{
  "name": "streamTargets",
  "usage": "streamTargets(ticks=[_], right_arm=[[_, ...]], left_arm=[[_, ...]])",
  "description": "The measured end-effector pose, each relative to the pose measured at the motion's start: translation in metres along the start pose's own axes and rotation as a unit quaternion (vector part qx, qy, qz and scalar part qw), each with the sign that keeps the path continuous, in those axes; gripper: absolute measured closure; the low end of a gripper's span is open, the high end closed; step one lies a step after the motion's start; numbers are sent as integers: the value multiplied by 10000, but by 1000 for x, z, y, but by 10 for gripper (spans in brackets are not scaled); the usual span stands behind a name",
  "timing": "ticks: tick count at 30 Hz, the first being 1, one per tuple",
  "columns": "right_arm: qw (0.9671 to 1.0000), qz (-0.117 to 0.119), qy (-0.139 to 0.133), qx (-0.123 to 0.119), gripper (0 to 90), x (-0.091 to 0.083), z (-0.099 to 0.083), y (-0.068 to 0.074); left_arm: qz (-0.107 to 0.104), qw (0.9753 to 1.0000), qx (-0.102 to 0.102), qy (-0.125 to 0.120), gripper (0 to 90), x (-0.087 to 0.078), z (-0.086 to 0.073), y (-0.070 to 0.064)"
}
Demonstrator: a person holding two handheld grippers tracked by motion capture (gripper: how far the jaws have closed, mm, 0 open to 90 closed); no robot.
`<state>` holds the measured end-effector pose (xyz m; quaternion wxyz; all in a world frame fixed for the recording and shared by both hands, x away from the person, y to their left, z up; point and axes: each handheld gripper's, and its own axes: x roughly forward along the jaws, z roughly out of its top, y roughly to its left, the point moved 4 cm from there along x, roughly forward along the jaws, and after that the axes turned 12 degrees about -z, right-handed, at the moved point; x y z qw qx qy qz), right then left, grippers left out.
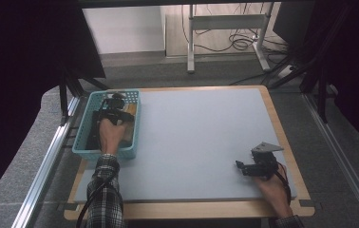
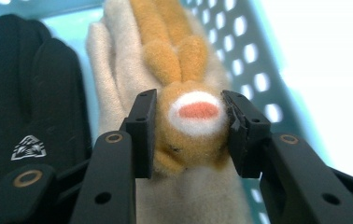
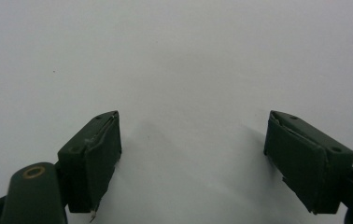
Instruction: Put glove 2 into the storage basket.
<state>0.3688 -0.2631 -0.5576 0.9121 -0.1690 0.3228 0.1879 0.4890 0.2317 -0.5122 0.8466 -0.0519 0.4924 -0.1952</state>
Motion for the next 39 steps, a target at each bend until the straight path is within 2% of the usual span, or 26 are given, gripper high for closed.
streamTargets(ticks=[3, 6, 11, 18, 24, 31, 36, 39], right_arm=[[10000, 0, -1, -3, 182, 0, 0, 0], [10000, 0, -1, -2, 182, 0, 0, 0], [10000, 0, 1, -3, 182, 0, 0, 0], [10000, -2, 1, -2, 182, 0, 0, 0], [10000, -1, 1, -4, 182, 0, 0, 0], [10000, -1, 1, -4, 182, 0, 0, 0], [10000, 1, 4, 2, 182, 0, 0, 0], [10000, -1, 3, -1, 182, 0, 0, 0]], left_arm=[[-25, 9999, -62, 141, 562, 7, -4, 4], [-204, 9997, -144, -82, 489, 5, -5, 7], [-72, 9994, -26, -340, 294, -6, -4, 8], [-29, 9982, 7, -602, 139, -19, -5, 10], [-52, 9971, -19, -760, 82, -30, -9, 15], [-187, 9947, -70, -1012, 59, -42, -13, 17], [-201, 9941, 26, -1064, 47, -49, -16, 15], [-185, 9944, 158, -1027, 36, -51, -18, 13]])
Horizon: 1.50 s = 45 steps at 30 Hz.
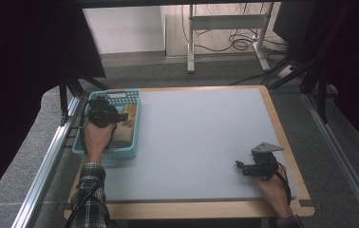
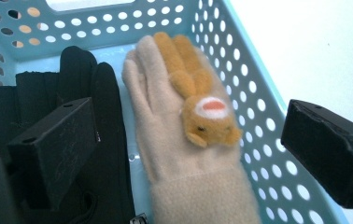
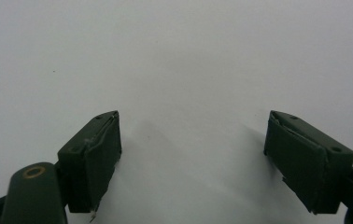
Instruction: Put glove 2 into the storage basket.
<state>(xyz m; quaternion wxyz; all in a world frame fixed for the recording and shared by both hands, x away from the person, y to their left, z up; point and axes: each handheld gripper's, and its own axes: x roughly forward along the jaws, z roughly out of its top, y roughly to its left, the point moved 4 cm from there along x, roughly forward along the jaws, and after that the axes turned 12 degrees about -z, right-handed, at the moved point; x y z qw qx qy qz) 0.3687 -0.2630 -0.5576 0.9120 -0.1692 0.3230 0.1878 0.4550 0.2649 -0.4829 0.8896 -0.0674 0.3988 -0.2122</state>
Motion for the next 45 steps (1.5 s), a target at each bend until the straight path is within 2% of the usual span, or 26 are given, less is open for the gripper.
streamTargets(ticks=[5, 25, 29, 32, 34, 38, 40, 42, 45], right_arm=[[10000, 1, -2, -3, 182, 0, 0, 0], [10000, 1, 3, 5, 182, 0, 0, 0], [10000, 1, 8, 11, 182, 0, 0, 0], [10000, 2, 7, 18, 182, 0, 0, 0], [10000, 1, 9, 17, 182, 0, 0, 0], [10000, -4, 5, 18, 179, 0, 0, 0], [10000, -2, 10, 23, 179, 0, 0, 0], [10000, -26, 7, 8, 173, 0, 0, 0], [10000, 28, 28, 66, 172, 1, 0, -1]], left_arm=[[-31, 9999, 137, 37, 31, -4, -3, -4], [-107, 9993, 323, 124, 27, -16, -19, -15], [-119, 9990, 415, 116, 24, -20, -20, -18], [-163, 9987, 466, 93, 24, -23, -22, -21], [-96, 9984, 540, 103, 24, -26, -22, -24], [-89, 9981, 613, 1, 24, -34, -25, -30], [-197, 9980, 603, -72, 26, -35, -28, -34], [-251, 9978, 617, -42, 25, -35, -30, -38], [-119, 9969, 780, -5, 24, -38, -32, -44]])
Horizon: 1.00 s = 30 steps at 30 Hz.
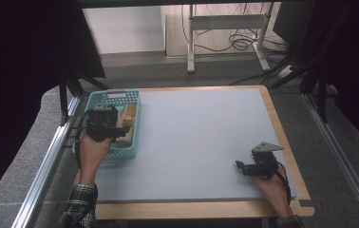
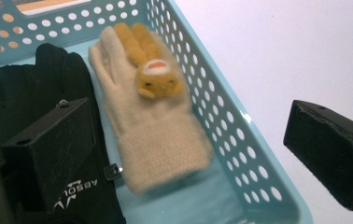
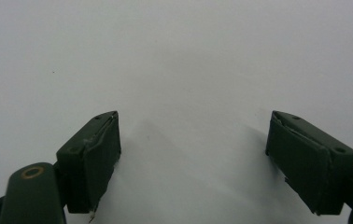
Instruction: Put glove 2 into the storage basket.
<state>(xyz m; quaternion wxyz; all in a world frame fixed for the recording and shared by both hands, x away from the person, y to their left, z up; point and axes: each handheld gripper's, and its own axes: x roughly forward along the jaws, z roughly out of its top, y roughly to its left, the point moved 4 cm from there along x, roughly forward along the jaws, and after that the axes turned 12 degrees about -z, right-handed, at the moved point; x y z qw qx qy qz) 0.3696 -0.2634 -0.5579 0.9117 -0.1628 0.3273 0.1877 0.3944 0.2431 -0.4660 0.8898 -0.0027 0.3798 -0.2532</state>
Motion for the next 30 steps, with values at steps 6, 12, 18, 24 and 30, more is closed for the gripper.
streamTargets(ticks=[6, 12, 18, 24, 30], right_arm=[[10000, -39, 6, -54, 171, 0, 0, 1], [10000, -26, -5, -50, 169, 0, 0, 1], [10000, -35, -8, -40, 166, 0, 0, 1], [10000, -37, -8, -48, 166, 0, 0, 1], [10000, -37, -10, -52, 166, 0, 0, 1]], left_arm=[[-282, 9995, -9, -118, 27, -4, -7, -10], [-261, 9996, 126, -56, 25, -5, -6, -16], [-360, 9991, 175, -152, 24, -9, -5, -26], [-385, 9985, 345, -191, 23, -12, -5, -38], [-440, 9980, 370, -264, 23, -12, -8, -45]])
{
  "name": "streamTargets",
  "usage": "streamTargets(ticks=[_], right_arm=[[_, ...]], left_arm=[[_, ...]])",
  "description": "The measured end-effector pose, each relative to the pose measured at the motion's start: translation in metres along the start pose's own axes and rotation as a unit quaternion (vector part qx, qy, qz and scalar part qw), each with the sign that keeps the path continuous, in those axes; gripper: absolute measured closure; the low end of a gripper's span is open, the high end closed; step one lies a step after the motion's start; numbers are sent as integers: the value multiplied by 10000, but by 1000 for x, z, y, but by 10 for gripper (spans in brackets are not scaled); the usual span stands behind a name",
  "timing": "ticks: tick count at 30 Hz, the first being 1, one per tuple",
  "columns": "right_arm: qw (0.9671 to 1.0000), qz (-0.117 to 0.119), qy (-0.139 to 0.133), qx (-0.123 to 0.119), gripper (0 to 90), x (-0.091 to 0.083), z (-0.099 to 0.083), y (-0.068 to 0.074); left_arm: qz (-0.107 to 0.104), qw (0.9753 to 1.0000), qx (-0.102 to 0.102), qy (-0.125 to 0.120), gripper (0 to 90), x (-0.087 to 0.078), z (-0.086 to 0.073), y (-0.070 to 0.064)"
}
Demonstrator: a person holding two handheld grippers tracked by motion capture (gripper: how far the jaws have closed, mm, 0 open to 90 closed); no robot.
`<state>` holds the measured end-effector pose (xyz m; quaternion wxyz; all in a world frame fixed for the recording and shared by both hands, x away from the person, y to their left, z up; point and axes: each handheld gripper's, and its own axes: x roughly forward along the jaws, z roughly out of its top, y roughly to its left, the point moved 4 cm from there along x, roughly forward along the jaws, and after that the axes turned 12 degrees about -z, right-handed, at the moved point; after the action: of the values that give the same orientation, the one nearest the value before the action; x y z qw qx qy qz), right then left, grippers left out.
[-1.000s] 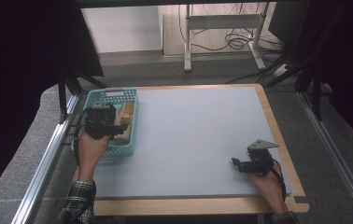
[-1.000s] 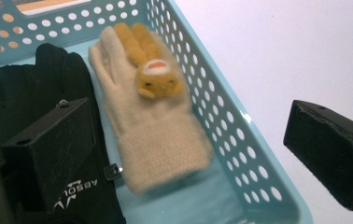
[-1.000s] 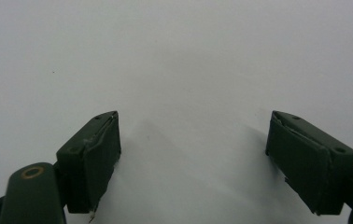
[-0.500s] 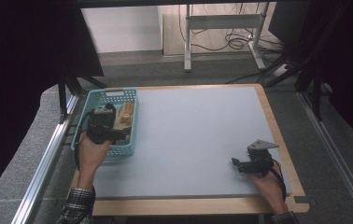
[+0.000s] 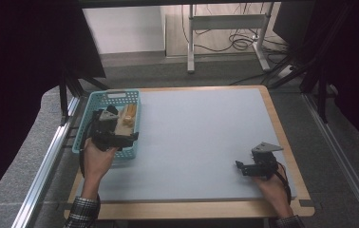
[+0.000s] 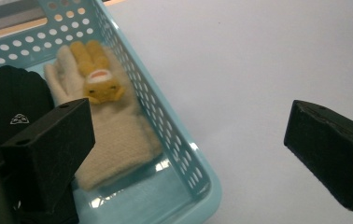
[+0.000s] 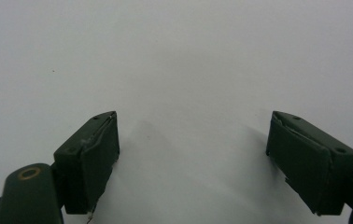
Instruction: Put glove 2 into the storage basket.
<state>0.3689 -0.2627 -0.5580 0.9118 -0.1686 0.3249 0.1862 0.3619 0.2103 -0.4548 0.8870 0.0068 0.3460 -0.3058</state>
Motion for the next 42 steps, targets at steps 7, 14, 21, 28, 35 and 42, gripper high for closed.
streamTargets(ticks=[7, 14, 21, 28, 35, 42], right_arm=[[10000, 10, 0, -3, 163, 0, 0, 0], [10000, 27, 0, -16, 157, 0, 0, 0], [10000, 36, 4, -19, 155, 0, 0, 1], [10000, 38, 5, -28, 153, 0, 0, 1], [10000, 55, -4, -46, 152, 0, 0, 1], [10000, 59, -7, -55, 150, 0, 0, 1]], left_arm=[[-64, 9999, 10, -106, 25, -1, -4, -9], [-39, 9998, 149, -128, 25, 1, -4, -20], [-120, 9995, 249, -139, 25, 5, -4, -31], [-205, 9990, 367, -122, 25, 11, -3, -43], [-324, 9985, 416, -174, 25, 16, -2, -53], [-410, 9980, 453, -189, 25, 23, -2, -63]])
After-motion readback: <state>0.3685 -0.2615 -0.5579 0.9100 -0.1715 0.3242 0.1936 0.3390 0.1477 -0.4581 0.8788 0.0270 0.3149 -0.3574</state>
